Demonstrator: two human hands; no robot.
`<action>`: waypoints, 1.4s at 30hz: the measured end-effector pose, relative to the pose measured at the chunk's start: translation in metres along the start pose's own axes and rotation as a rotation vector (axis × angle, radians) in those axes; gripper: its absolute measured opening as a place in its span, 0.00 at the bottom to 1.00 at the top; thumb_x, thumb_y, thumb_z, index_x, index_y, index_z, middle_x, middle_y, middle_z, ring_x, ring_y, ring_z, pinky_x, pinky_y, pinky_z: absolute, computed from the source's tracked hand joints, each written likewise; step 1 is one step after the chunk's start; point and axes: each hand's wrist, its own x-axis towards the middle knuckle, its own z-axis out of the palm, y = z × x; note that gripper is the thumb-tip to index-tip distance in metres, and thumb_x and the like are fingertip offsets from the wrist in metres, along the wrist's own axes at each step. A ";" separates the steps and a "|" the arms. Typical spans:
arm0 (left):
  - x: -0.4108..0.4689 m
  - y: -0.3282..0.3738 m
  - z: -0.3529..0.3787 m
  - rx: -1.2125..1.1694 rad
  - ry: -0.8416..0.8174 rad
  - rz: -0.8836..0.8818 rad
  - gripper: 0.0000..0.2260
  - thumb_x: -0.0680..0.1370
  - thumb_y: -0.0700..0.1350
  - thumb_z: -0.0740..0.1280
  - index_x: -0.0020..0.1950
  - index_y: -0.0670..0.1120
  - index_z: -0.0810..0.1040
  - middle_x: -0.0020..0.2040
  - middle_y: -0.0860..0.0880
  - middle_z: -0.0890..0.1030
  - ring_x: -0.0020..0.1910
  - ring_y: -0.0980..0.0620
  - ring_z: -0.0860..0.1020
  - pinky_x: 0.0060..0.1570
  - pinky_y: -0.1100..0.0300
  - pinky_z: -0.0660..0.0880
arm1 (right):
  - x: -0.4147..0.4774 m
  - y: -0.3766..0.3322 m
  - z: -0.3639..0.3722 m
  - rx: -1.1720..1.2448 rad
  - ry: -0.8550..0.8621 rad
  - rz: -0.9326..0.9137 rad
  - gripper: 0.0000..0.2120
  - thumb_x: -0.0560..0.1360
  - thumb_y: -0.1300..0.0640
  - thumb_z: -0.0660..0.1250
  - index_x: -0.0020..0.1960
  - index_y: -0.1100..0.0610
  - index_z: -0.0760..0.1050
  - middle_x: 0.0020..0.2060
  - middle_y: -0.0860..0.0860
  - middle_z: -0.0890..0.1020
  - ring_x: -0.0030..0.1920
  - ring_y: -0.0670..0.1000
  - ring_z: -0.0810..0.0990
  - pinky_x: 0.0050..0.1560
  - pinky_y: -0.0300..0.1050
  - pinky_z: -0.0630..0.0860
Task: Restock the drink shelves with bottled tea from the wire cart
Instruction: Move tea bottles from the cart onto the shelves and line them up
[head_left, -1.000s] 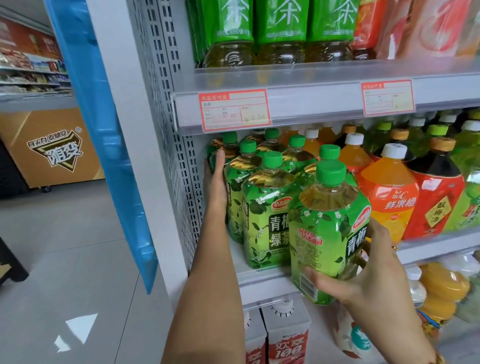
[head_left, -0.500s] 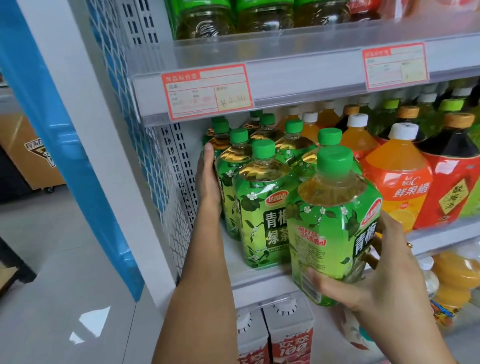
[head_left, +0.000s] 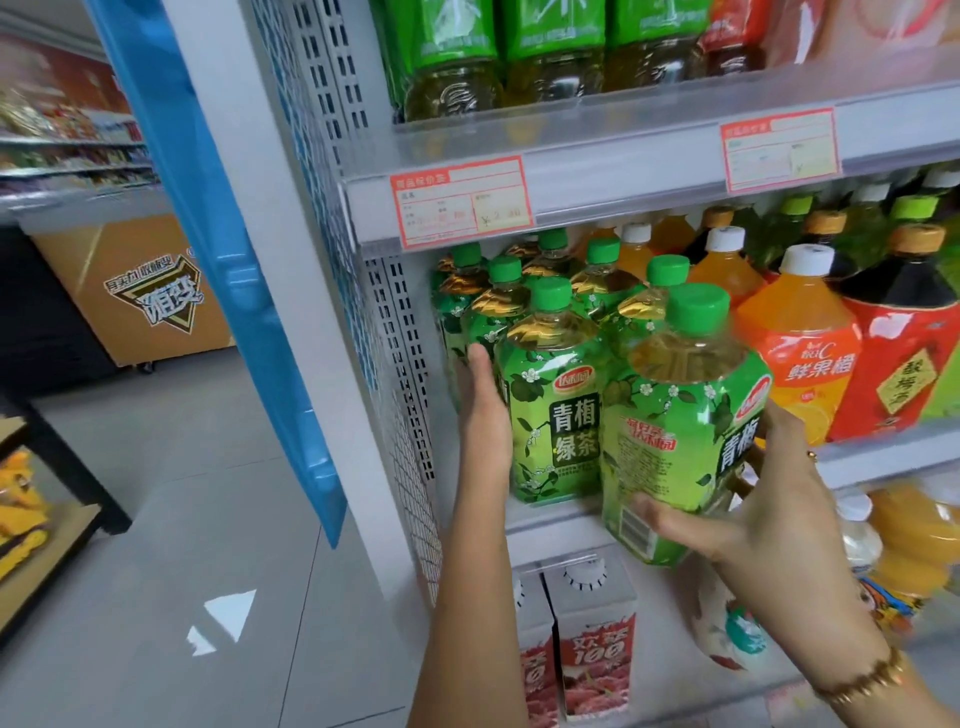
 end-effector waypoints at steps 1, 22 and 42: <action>-0.006 -0.002 0.001 0.041 0.006 0.012 0.37 0.73 0.73 0.44 0.77 0.55 0.53 0.77 0.53 0.57 0.75 0.50 0.58 0.73 0.50 0.53 | 0.000 0.000 -0.001 0.004 0.004 -0.002 0.49 0.54 0.51 0.81 0.69 0.56 0.60 0.59 0.51 0.74 0.58 0.51 0.72 0.54 0.46 0.71; -0.135 -0.038 -0.051 0.362 0.229 0.508 0.35 0.59 0.48 0.80 0.60 0.50 0.67 0.48 0.57 0.79 0.45 0.60 0.79 0.39 0.71 0.73 | -0.003 -0.075 0.020 0.408 -0.545 -0.191 0.45 0.57 0.57 0.82 0.68 0.48 0.62 0.59 0.35 0.73 0.60 0.32 0.71 0.60 0.29 0.68; -0.119 -0.043 -0.077 0.273 0.268 0.479 0.40 0.51 0.64 0.69 0.60 0.50 0.68 0.45 0.65 0.75 0.43 0.72 0.73 0.37 0.78 0.67 | 0.077 0.025 0.011 -0.069 -0.302 0.294 0.47 0.58 0.43 0.79 0.66 0.62 0.60 0.55 0.54 0.75 0.53 0.54 0.74 0.47 0.47 0.73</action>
